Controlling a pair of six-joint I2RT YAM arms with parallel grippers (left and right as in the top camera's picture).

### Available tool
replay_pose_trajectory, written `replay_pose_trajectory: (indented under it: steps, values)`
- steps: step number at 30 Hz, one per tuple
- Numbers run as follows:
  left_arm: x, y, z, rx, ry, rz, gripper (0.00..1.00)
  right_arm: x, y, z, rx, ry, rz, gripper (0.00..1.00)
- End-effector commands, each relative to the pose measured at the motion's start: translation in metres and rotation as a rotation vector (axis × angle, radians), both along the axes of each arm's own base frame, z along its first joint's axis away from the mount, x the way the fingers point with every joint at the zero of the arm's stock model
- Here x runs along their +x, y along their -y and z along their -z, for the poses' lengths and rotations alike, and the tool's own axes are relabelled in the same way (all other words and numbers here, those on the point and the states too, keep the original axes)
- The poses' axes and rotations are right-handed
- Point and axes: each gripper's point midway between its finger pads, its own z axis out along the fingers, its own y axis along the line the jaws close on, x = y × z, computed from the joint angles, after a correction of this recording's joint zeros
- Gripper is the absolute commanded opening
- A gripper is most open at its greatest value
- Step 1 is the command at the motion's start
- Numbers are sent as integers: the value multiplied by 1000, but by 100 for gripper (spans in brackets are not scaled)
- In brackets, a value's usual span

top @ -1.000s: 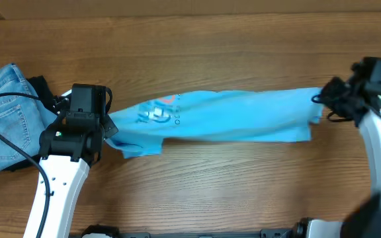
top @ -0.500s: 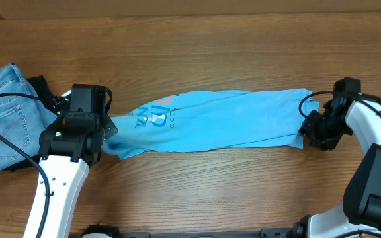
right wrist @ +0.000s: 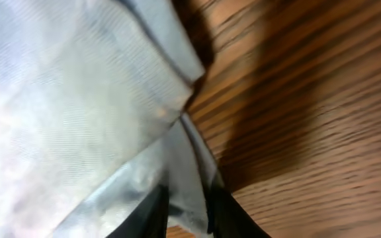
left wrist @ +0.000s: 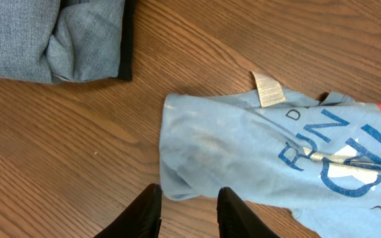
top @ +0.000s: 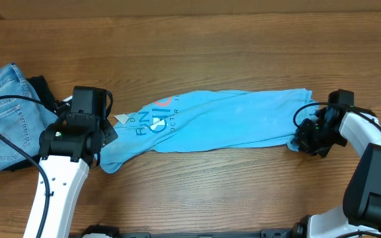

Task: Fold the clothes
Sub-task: 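Regrasp the T-shirt edges with both grippers and lift it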

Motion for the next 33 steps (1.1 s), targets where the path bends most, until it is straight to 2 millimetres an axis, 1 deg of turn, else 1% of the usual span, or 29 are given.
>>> replay_pose_trajectory:
  steps: [1, 3, 4, 5, 7, 8, 10, 11, 13, 14, 16, 18, 20, 22, 23, 27, 28, 29, 31, 32, 33]
  values:
    - [-2, -2, -2, 3, -4, 1, 33, -5, -9, -2, 39, 1, -20, 32]
    - [-7, -2, -1, 5, -27, 2, 36, -5, -9, -2, 38, 2, -20, 33]
    - [-11, -2, 1, 6, -46, 1, 38, -5, -9, -2, 38, 3, -20, 21]
    - [-16, -3, 2, 7, -67, 1, 39, -5, -9, -2, 38, 4, -23, 4]
    - [-30, -4, 7, 3, -118, -30, 40, -4, -9, -2, 36, 9, -30, 4]
    - [-36, -5, 11, -3, -137, -56, 43, -4, -9, -2, 36, 9, -31, 4]
    - [-46, -2, 24, -30, -173, -94, 47, -4, -9, -2, 36, 9, -30, 4]
    - [-50, 1, 35, -54, -194, -102, 50, -4, -9, -2, 36, 10, -30, 4]
    - [-57, 8, 54, -92, -226, -102, 50, -5, -9, -2, 37, 5, -30, 4]
    - [-62, 12, 68, -115, -246, -98, 50, -9, -10, -2, 41, -6, -44, 4]
    - [-70, 15, 82, -132, -278, -95, 50, -18, -4, -1, 16, -49, -30, 4]
    - [-75, 14, 87, -129, -297, -97, 50, -20, 5, 0, 3, -64, 20, 4]
    - [-79, 12, 87, -118, -312, -100, 49, -22, 16, 0, 3, -63, 60, 4]
    - [-79, 10, 86, -107, -307, -116, 49, -24, 26, 1, -18, -75, 109, 4]
    - [-77, 6, 85, -97, -287, -162, 49, -25, 31, 1, -20, -73, 122, 4]
    - [-71, 3, 85, -116, -259, -188, 49, -23, 32, 1, -17, -65, 126, 4]
    - [-71, 2, 85, -118, -258, -195, 49, -15, 22, -3, 41, -18, 91, 4]
    - [-71, 2, 85, -118, -257, -195, 49, -12, 19, -6, 62, -4, 77, 4]
    - [-72, 2, 85, -116, -263, -192, 49, -9, 21, -11, 56, -3, 77, 4]
    - [-74, 1, 85, -115, -269, -193, 50, -8, 22, -13, 52, -5, 79, 4]
    - [-74, 1, 85, -115, -271, -194, 56, -10, 25, -12, 36, -20, 87, 4]
